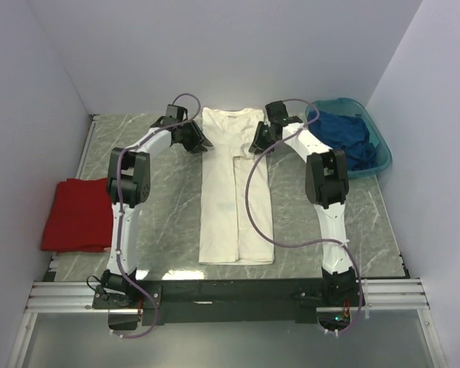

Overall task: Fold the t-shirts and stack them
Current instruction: Fold the tshirt

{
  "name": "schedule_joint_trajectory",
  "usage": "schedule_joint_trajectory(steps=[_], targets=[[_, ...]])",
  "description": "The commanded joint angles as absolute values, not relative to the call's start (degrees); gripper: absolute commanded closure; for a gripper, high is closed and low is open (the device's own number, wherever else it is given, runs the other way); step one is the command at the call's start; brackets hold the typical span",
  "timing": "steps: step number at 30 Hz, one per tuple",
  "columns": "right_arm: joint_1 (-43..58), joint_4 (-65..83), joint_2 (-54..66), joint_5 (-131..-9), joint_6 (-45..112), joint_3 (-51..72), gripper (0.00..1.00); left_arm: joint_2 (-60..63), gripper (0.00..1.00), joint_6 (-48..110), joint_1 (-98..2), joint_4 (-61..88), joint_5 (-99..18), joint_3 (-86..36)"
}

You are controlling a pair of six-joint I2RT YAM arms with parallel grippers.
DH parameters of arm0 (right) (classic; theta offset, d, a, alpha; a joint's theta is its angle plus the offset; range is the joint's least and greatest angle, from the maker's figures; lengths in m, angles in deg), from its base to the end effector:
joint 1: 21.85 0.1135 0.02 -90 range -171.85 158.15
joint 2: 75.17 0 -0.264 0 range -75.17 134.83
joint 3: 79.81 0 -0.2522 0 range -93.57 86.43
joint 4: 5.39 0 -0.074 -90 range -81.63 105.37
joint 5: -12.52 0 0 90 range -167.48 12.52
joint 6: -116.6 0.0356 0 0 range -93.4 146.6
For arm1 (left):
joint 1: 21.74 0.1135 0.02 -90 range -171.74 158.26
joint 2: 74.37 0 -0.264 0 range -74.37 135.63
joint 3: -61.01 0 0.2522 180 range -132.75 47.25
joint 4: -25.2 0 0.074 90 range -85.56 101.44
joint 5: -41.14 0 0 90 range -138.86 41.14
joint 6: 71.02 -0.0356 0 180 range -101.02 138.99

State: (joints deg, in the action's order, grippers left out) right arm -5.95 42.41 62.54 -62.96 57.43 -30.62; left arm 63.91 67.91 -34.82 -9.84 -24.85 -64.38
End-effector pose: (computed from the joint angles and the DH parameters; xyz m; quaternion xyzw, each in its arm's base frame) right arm 0.5057 0.1533 0.1723 0.0848 0.9423 0.2298 0.2283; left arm 0.5171 -0.1350 0.1539 -0.2099 0.8916 -0.3472 0.2009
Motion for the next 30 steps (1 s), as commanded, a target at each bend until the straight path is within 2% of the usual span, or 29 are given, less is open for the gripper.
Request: schedule_joint_trajectory(steps=[1,4,5,6,8,11,14,17,20,26,30], targets=[[-6.03,41.42,50.63,-64.03,56.31,-27.66,0.64,52.82,0.6,65.66,-34.57,-6.05,-25.22,-60.6],[-6.03,40.46,43.52,-66.48,56.74,-20.03,0.64,45.36,0.61,66.87,-34.57,-5.35,-27.93,-52.53],[-6.03,39.84,41.57,-66.85,57.18,-17.48,0.64,41.16,0.62,67.84,-34.74,-4.91,-28.99,-46.33],[-6.03,39.14,39.55,-66.85,58.06,-11.63,0.64,38.86,0.67,68.72,-34.92,-4.21,-31.87,-42.96],[-5.77,35.81,32.79,-66.76,58.94,-4.66,0.64,31.85,0.68,71.27,-35.79,-3.59,-35.74,-36.02],[-3.84,31.06,22.24,-69.47,59.56,14.46,0.64,22.33,0.7,74.26,-37.64,-1.4,-40.94,-17.6],[-2.52,26.58,12.04,-68.18,60.61,29.06,0.64,13.72,0.7,74.62,-40.8,0.02,-43.4,-5.97],[-0.94,24.02,2.99,-67.56,62.46,38.59,0.64,6.42,0.67,74.7,-46.51,0.37,-45.69,3.18],[2.12,23.14,-5.1,-67.02,64.04,50.7,0.64,1.05,0.63,76.46,-52.4,-0.25,-47.45,10.74],[6.18,23.93,-16.8,-65.18,67.47,62.51,0.64,-10.11,0.56,80.6,-58.91,-2.0,-48.69,19.82],[6.98,24.81,-21.81,-63.96,68.79,66.3,0.62,-14.25,0.52,80.24,-61.36,-4.62,-47.71,20.62]])
